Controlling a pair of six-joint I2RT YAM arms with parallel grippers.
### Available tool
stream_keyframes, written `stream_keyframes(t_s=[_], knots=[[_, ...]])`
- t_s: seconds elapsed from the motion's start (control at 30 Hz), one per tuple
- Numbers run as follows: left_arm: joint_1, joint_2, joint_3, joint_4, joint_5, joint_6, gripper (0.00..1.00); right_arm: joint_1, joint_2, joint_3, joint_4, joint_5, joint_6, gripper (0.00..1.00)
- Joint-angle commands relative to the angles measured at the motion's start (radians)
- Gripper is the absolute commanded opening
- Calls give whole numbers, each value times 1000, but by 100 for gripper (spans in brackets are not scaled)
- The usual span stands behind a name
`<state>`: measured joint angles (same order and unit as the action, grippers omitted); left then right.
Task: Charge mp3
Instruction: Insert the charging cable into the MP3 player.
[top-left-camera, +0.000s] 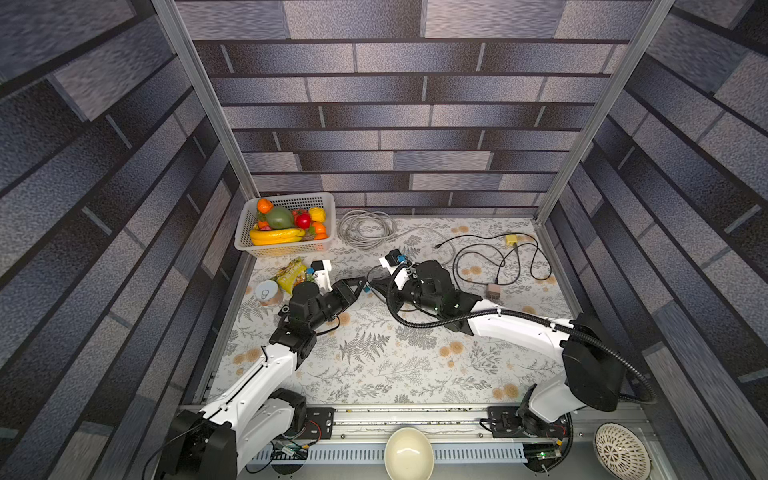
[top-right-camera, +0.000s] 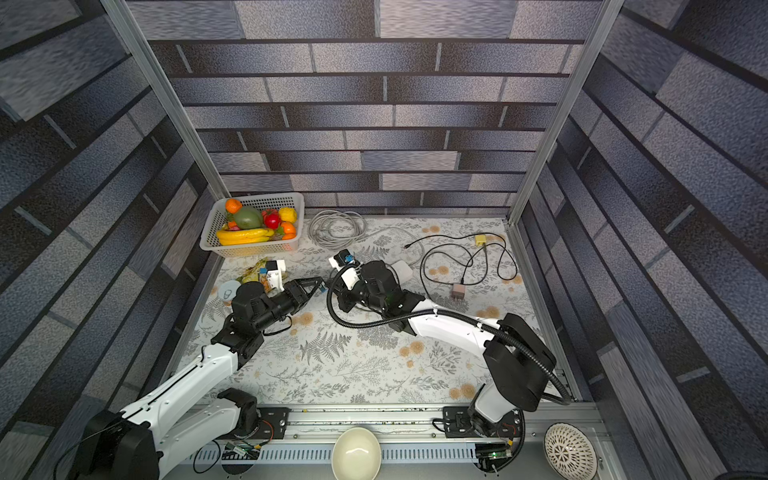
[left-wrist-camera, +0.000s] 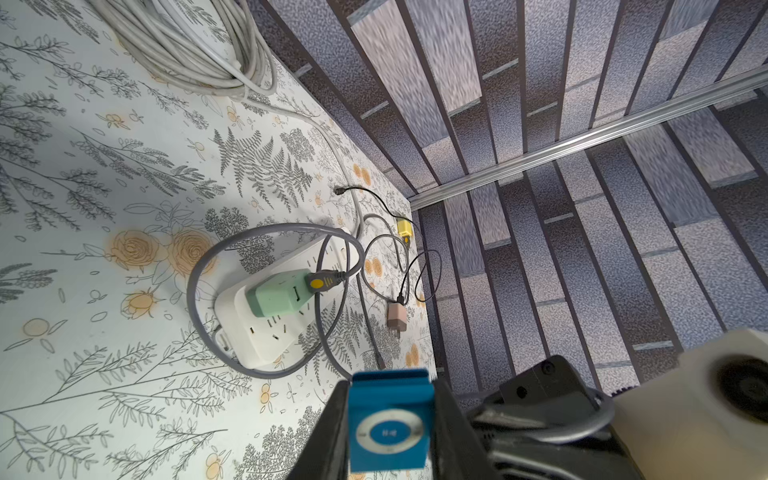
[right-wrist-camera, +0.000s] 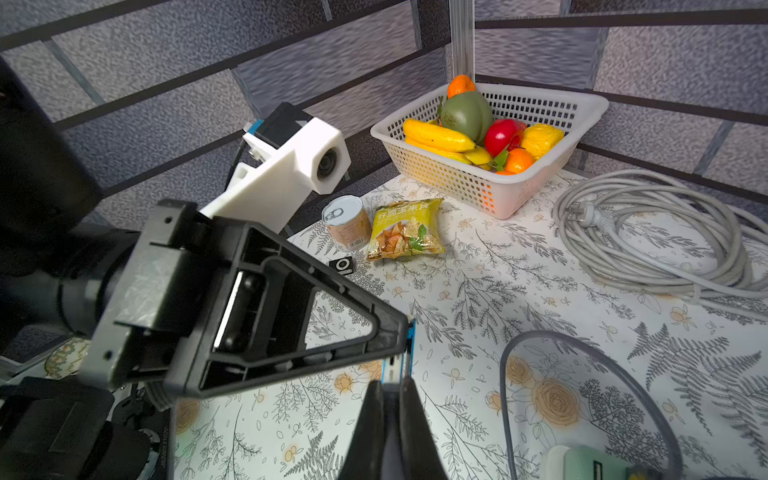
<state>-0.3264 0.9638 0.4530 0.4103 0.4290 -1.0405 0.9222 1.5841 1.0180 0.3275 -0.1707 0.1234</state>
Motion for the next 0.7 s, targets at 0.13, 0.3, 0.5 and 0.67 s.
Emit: stream_keyframes(t_s=[0.13,0.3,0.5,0.67], knots=[[-40,-81,136,301,195,-35,0,19,80,-41,-320,3,64,0],[-98,-71,111,209,145,-6,0,18,-15,-2,-351,29,98,7],[-129,-46,83,173,109,-6,0,18,-82,18,-404,53,117,19],[-120,-35,77,127,95,-7,0,18,-158,-4,-383,55,161,41]])
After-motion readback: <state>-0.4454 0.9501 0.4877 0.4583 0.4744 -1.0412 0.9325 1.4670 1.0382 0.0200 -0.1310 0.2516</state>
